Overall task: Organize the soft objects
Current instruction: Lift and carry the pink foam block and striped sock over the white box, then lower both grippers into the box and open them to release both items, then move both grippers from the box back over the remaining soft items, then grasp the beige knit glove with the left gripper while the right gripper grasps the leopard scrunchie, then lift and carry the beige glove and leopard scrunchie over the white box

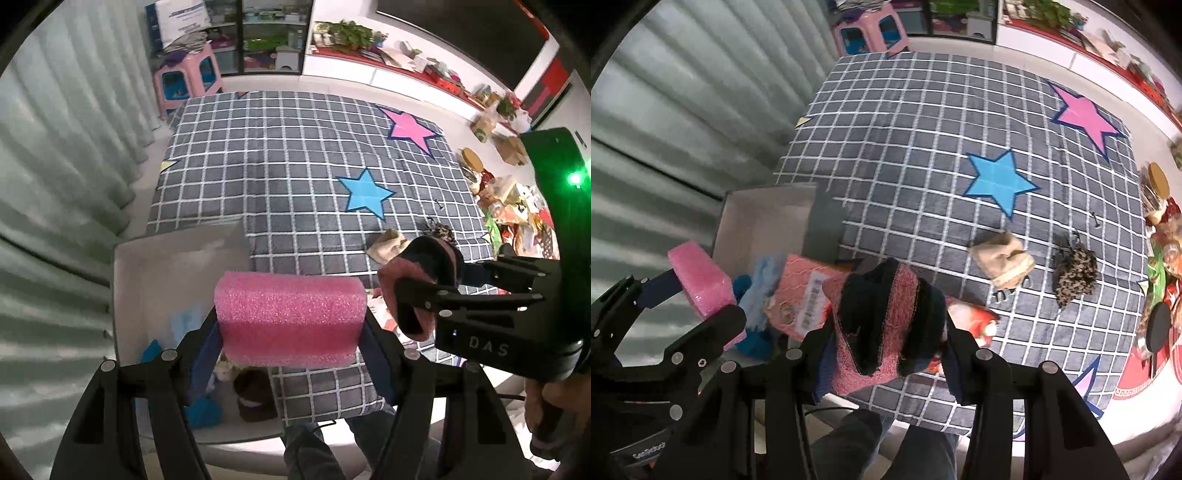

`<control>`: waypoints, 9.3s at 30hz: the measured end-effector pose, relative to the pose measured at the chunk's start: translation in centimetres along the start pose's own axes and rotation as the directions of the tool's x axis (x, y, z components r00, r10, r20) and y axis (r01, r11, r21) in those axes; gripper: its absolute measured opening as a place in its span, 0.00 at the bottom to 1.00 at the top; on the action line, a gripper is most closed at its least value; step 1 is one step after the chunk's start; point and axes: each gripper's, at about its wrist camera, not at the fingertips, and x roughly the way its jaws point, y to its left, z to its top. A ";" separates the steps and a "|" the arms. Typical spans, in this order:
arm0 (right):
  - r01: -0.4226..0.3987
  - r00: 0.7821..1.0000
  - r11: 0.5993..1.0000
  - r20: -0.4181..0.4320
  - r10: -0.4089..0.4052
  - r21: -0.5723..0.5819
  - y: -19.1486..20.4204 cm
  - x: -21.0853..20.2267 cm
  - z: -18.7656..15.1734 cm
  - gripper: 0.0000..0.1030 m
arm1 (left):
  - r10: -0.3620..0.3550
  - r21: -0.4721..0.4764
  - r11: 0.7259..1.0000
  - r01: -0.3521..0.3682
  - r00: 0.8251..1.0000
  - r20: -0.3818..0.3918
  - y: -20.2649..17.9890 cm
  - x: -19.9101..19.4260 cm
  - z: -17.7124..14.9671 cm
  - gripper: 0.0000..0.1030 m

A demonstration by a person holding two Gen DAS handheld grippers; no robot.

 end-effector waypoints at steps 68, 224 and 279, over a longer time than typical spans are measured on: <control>-0.070 0.989 0.941 -0.146 0.022 -0.331 16.7 6.1 1.4 0.48 | 0.100 -0.342 0.930 -0.134 0.988 -0.117 14.1 2.1 -9.3 0.71; -0.028 0.993 0.852 -0.081 0.083 0.523 -34.7 8.5 -6.3 0.42 | 0.069 0.259 0.965 0.046 0.905 -0.419 -19.9 29.3 8.5 0.39; -0.031 0.996 0.959 -0.067 0.051 0.280 -13.6 3.3 -7.1 0.31 | -0.071 0.282 0.952 0.121 0.981 -0.181 -13.6 6.3 -4.0 0.41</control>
